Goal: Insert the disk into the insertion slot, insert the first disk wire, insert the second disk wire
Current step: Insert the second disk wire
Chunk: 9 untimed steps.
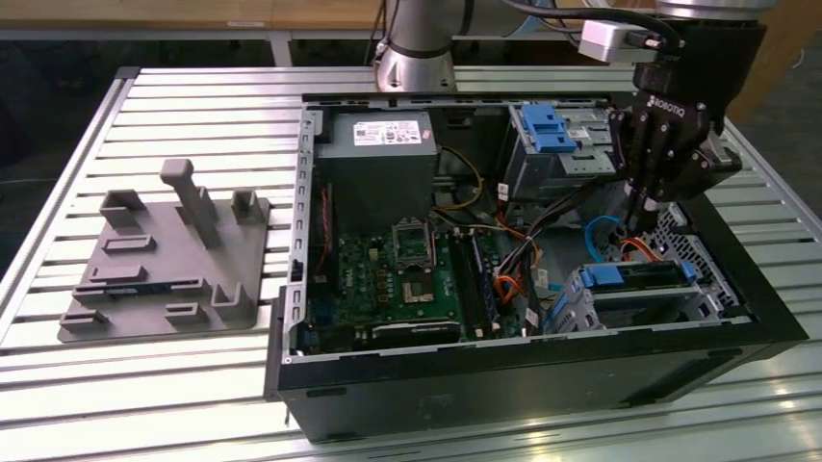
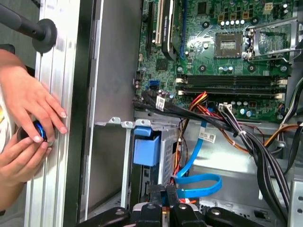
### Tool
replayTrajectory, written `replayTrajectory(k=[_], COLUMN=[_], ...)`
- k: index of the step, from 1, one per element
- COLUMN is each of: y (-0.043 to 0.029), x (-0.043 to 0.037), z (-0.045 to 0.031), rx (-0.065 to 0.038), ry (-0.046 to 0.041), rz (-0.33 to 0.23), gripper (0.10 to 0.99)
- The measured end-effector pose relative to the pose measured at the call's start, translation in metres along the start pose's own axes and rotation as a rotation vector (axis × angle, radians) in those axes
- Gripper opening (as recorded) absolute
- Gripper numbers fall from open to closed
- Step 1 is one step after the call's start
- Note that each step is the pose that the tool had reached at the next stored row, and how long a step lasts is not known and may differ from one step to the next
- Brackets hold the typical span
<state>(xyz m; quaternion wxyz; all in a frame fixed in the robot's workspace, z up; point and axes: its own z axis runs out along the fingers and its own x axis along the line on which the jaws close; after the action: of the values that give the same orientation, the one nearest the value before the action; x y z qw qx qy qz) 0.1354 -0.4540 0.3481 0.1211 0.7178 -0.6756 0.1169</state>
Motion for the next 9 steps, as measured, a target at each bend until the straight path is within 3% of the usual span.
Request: replayTrajectory(k=[3,7,9], y=[-0.0047,-0.0055,-0.0055], x=[0.0004,0.0019,0.0023], z=[0.0001,0.0006,0.0007], rx=[0.000,0.002,0.000], ry=[-0.0037,-0.0445,-0.0498], rz=[0.000,0.001,0.009], gripper=[0.161,0.161,0.161])
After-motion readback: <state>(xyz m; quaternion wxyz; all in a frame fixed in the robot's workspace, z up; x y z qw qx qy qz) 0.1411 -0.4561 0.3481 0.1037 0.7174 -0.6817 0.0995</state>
